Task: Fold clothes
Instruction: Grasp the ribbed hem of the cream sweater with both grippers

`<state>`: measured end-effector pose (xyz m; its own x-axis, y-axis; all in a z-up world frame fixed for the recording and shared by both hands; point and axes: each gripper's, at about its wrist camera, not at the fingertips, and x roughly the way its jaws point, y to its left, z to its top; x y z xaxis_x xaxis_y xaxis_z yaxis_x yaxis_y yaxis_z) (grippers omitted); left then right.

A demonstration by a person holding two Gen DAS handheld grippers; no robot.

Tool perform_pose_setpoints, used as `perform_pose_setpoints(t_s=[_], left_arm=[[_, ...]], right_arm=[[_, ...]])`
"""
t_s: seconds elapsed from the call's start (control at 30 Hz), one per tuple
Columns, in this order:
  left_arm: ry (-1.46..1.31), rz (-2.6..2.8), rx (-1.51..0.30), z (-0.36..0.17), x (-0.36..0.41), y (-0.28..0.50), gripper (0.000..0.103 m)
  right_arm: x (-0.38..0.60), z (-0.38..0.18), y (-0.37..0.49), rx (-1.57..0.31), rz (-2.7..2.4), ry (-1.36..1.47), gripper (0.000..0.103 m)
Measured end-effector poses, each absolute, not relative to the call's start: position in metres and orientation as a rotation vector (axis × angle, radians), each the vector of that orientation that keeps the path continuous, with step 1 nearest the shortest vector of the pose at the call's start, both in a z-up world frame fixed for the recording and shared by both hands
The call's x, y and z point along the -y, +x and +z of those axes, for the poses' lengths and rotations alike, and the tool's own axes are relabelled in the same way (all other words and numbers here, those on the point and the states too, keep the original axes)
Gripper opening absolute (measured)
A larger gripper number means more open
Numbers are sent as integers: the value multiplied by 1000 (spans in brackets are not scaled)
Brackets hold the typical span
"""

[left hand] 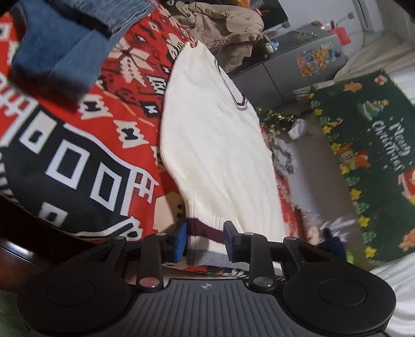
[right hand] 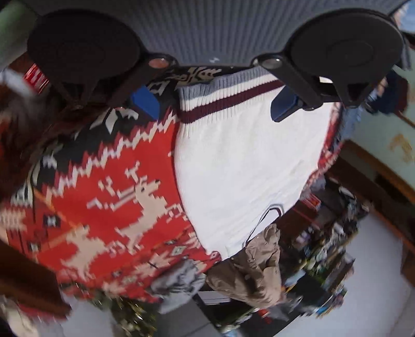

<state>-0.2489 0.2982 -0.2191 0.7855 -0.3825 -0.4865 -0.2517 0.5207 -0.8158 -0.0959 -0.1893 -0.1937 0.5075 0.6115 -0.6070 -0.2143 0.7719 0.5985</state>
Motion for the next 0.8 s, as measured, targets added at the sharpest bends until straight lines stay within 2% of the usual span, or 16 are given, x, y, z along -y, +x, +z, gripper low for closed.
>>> perform_pose_setpoints(t_s=[0.2, 0.4, 0.7, 0.8], left_arm=[[-1177, -110, -609, -229, -305, -251, 29], [-1142, -185, -691, -231, -291, -243, 26], [-1211, -154, -654, -232, -300, -242, 27], [-1229, -148, -646, -234, -303, -243, 27]], right_arm=[[199, -215, -85, -951, 520, 654, 96], [206, -243, -74, -1006, 515, 844, 96], [203, -270, -57, -1034, 573, 1034, 93], [204, -273, -53, -1018, 638, 1123, 90]])
